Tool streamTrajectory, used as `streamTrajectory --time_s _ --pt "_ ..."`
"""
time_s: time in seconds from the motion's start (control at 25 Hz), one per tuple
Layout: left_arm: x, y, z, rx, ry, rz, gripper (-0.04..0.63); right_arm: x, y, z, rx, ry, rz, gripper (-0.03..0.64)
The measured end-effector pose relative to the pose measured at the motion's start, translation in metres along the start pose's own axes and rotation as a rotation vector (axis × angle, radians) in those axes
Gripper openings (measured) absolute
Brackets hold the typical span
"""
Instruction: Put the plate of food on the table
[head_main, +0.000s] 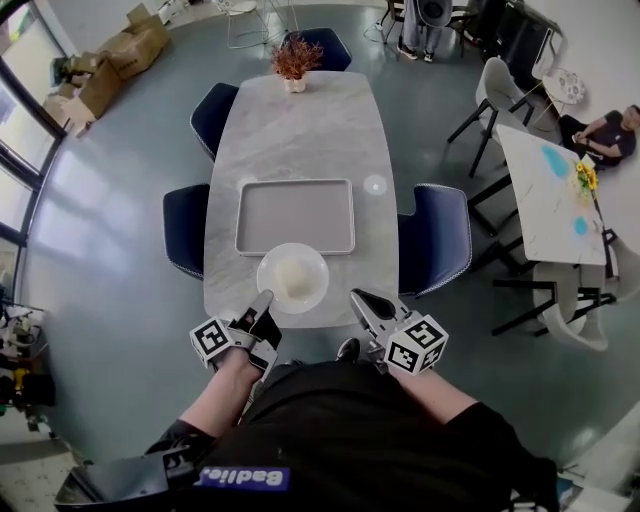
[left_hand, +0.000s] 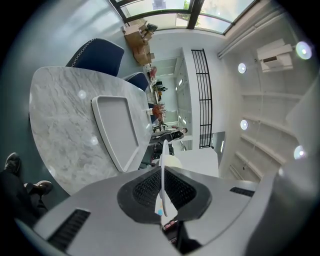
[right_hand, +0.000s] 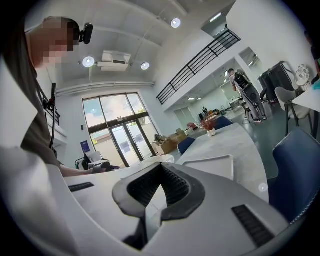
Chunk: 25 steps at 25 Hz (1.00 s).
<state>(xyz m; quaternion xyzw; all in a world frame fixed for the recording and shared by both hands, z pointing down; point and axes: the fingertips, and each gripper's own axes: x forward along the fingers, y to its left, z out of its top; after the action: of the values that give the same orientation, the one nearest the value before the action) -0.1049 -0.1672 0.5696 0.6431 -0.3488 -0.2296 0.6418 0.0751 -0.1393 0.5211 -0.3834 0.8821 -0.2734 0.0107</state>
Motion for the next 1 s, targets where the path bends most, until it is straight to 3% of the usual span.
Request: streamTrajectory --time_s 0.36,1.0 --pt "0.035 0.030 0.036 -0.058 -0.072 0.022 0.017 0.004 -0.020 0.001 0.025 0.043 -0.007 0.011" --pt "0.120 0.098 0.113 0.013 0.024 0.126 0.018 0.011 -0.040 0.002 0.060 0.052 -0.196 0.011"
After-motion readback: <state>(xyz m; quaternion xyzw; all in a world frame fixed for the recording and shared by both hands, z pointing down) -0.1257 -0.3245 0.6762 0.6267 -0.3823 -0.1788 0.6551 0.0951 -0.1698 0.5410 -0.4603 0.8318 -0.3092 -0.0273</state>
